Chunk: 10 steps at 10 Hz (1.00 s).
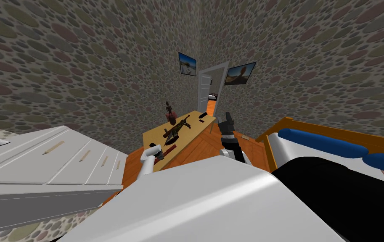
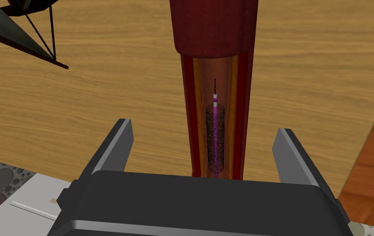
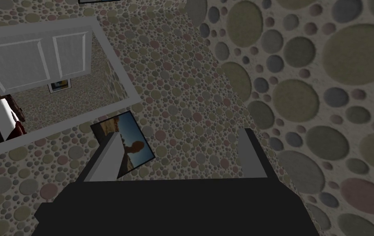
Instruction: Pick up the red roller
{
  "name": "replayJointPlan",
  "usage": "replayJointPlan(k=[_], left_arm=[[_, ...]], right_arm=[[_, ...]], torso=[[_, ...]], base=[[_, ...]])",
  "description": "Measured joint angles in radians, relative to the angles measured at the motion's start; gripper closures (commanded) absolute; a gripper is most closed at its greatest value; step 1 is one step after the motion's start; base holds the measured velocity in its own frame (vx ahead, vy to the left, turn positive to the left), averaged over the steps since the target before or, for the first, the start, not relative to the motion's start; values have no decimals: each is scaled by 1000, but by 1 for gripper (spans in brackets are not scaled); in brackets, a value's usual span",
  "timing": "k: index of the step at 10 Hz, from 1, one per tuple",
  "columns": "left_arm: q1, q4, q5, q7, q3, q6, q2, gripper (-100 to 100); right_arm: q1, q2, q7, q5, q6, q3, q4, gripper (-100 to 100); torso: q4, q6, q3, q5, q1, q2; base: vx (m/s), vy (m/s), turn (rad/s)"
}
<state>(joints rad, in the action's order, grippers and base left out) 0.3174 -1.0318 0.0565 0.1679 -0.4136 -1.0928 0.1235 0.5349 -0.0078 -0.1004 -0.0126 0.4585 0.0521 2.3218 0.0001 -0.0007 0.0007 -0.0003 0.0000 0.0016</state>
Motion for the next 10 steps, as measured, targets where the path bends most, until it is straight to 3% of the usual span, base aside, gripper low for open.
replayJointPlan(k=[7, 9, 10], left_arm=[[27, 178, -2, 126, -76, 103, 86, -100], [14, 191, -6, 157, -98, 118, 104, -100], [15, 193, -6, 161, -99, 120, 105, 100]], right_arm=[[0, 0, 0, 0, 0, 0, 0, 0], [0, 0, 0, 0, 0, 0, 0, 0], [0, 0, 0, 0, 0, 0, 0, 0]], torso=[[1, -1, 3, 0, 2, 4], [1, -1, 2, 1, 3, 4], [1, -1, 1, 1, 2, 2]], base=[[-84, 42, -312], [-56, 30, -168], [-7, 3, 9]])
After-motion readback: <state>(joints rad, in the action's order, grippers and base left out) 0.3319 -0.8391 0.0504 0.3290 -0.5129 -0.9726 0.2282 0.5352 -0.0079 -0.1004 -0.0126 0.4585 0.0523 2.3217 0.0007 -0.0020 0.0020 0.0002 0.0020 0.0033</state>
